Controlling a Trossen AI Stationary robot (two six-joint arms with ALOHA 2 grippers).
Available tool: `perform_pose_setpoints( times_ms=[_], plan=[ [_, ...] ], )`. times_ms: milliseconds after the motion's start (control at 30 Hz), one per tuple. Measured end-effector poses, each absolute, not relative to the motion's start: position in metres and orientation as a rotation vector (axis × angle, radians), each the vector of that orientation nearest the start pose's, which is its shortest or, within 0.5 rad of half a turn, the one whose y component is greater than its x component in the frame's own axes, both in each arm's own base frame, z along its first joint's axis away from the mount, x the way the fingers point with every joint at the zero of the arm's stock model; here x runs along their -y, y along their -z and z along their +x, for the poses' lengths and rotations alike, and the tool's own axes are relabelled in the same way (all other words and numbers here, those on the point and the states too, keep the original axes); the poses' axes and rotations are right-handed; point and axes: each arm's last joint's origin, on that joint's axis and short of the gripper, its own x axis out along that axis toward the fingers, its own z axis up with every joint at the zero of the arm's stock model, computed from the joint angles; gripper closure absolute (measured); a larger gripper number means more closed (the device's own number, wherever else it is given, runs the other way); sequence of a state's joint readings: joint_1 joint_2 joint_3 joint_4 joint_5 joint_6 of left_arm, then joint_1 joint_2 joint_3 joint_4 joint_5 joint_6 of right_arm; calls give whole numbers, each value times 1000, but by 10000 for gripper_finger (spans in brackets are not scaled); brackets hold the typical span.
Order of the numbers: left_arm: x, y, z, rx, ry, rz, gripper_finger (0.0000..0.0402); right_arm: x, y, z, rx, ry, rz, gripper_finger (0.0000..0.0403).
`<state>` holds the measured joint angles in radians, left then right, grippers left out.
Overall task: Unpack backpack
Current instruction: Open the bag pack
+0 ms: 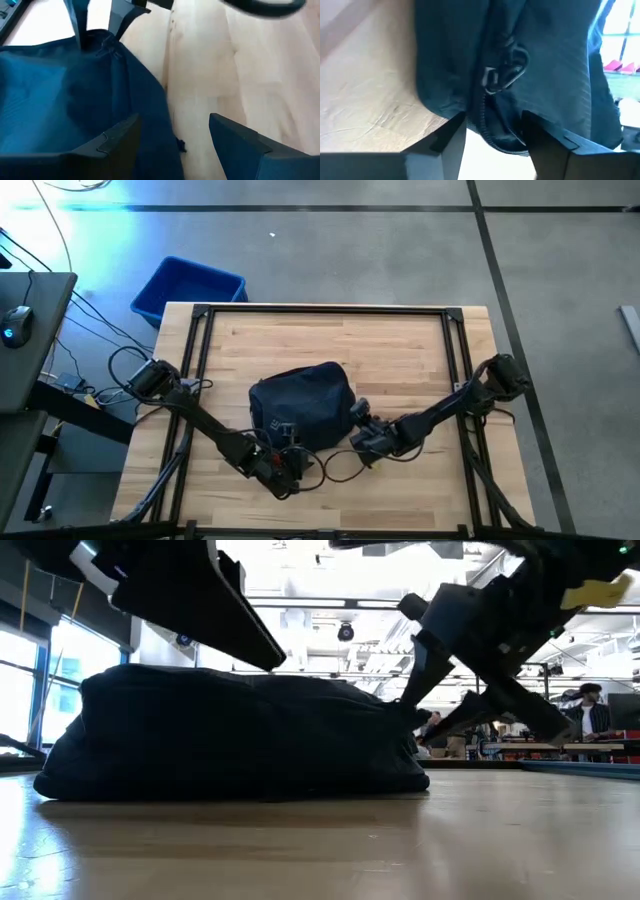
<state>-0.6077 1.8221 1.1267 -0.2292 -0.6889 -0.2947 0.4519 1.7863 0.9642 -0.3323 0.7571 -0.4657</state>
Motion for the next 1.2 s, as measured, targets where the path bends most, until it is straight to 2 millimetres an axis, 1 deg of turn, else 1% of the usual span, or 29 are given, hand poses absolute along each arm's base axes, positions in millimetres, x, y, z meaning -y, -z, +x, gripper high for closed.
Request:
perform_pose_setpoints(
  times_ms=[67,167,200,233,367,467,533,633,767,867,900,967,1033,1133,1200],
  plan=[
    [191,-173,309,-745,-200,313,186,-125,-143,299,-1000,109,-1030,285],
    [185,-169,303,-798,-264,352,186,-136,-144,296,-953,167,-923,365],
    [183,-168,300,-815,-301,356,186,-141,-144,293,-936,175,-876,383],
    [180,-166,297,-825,-352,358,186,-147,-144,291,-914,183,-828,390],
    [167,-164,283,-835,-553,383,195,-179,-148,279,-748,265,-672,396],
    [167,-167,275,-808,-615,390,206,-197,-149,276,-637,288,-650,399],
    [173,-173,272,-774,-596,385,210,-204,-149,278,-600,265,-639,399],
    [190,-191,274,-726,-531,365,213,-209,-144,285,-591,217,-626,401],
    [213,-204,287,-624,-378,324,213,-210,-135,297,-623,186,-658,401],
    [222,-209,306,-556,-248,254,213,-213,-130,306,-649,144,-695,402],
    [222,-208,312,-541,-218,235,213,-214,-129,308,-658,127,-707,402],
    [221,-200,324,-534,-175,229,213,-216,-130,312,-667,118,-719,402],
    [218,-189,332,-555,-152,264,213,-217,-131,314,-677,109,-736,402],
    [215,-174,339,-593,-150,342,213,-218,-133,315,-677,104,-737,402],
    [215,-169,342,-598,-160,372,213,-218,-133,315,-678,102,-737,402]
  ],
)
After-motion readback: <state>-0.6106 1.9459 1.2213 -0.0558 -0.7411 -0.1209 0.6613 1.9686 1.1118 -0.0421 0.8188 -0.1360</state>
